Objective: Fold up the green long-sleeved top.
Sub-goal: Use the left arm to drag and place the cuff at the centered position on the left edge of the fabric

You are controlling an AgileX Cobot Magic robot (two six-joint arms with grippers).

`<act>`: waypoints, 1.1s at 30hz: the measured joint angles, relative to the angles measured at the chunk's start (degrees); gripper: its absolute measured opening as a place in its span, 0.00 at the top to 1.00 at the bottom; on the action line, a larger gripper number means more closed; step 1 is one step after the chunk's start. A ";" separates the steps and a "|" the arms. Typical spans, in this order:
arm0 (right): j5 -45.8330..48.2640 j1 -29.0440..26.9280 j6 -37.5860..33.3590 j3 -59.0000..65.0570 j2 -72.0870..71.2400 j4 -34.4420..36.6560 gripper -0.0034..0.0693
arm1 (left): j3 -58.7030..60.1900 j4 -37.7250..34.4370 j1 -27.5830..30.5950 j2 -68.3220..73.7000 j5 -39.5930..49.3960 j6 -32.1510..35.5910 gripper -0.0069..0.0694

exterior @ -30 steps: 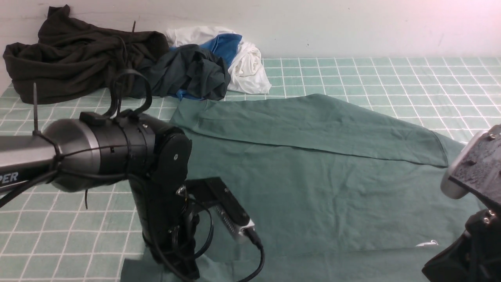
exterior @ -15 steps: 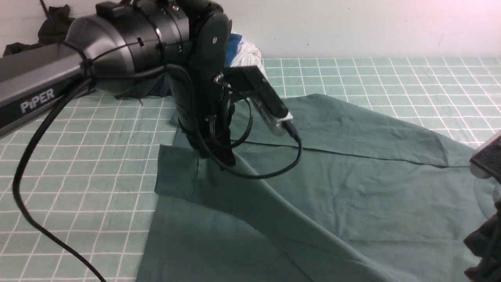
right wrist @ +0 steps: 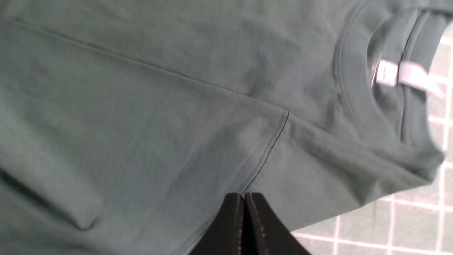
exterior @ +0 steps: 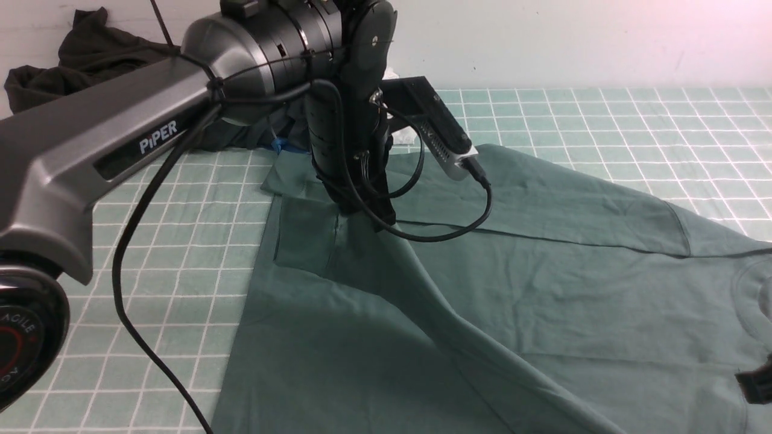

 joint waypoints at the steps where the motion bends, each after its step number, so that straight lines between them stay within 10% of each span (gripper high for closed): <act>1: -1.48 -2.28 0.00 0.45 0.72 1.36 0.97 | 0.00 0.00 0.00 0.00 0.00 0.00 0.90; 19: -20.08 -14.47 8.95 0.46 27.11 -0.50 0.43 | -0.09 -1.88 0.00 0.01 0.00 0.00 0.90; 26: -23.21 -14.47 10.34 0.46 31.57 -1.29 0.45 | -0.09 -2.46 0.00 0.01 0.00 0.00 0.90; 33: -24.45 -14.47 10.51 0.12 32.97 -1.14 0.68 | -0.17 -2.46 0.00 0.01 0.00 0.00 0.90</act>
